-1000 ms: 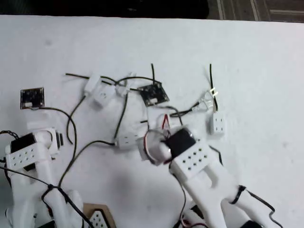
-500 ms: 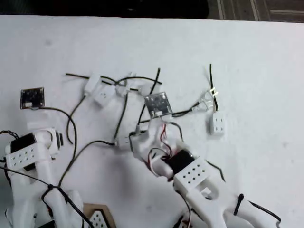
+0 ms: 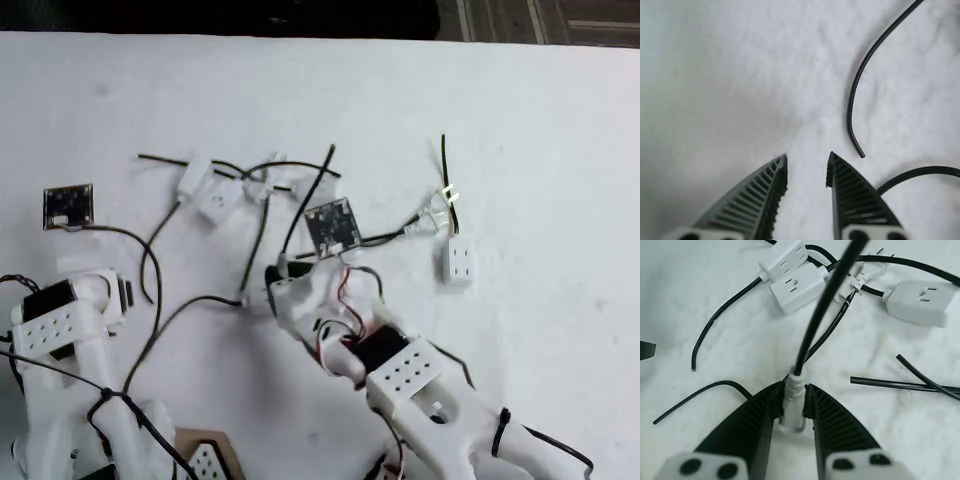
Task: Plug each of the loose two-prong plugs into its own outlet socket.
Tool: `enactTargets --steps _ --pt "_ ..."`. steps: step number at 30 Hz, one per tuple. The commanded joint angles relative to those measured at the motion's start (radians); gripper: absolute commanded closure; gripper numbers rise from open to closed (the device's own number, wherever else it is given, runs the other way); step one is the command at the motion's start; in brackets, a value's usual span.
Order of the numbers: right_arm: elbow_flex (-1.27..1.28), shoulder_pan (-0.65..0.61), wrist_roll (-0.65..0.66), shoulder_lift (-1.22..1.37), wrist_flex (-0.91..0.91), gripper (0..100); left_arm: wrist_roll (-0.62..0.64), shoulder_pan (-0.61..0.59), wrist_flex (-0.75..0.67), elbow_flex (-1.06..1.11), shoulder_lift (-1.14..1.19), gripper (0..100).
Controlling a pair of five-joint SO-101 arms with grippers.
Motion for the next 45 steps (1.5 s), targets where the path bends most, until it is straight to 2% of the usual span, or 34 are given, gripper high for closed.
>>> enactTargets --steps 1,6,20,27,45 --pt "-0.026 0.039 0.012 0.045 -0.027 98.2 -0.011 0.002 -0.015 -0.005 -0.024 86" --pt "-0.080 0.062 0.005 0.179 -0.025 98.2 -0.009 0.001 -0.015 -0.005 -0.024 86" --pt "-0.089 0.065 0.012 0.194 -0.134 98.2 -0.011 0.001 -0.015 -0.005 -0.024 86" --pt "-0.084 0.067 0.051 0.185 -0.128 98.2 -0.011 -0.001 -0.015 -0.005 -0.024 86" --pt "-0.046 0.065 0.046 0.183 -0.125 98.2 -0.011 0.004 -0.015 -0.005 -0.024 85"
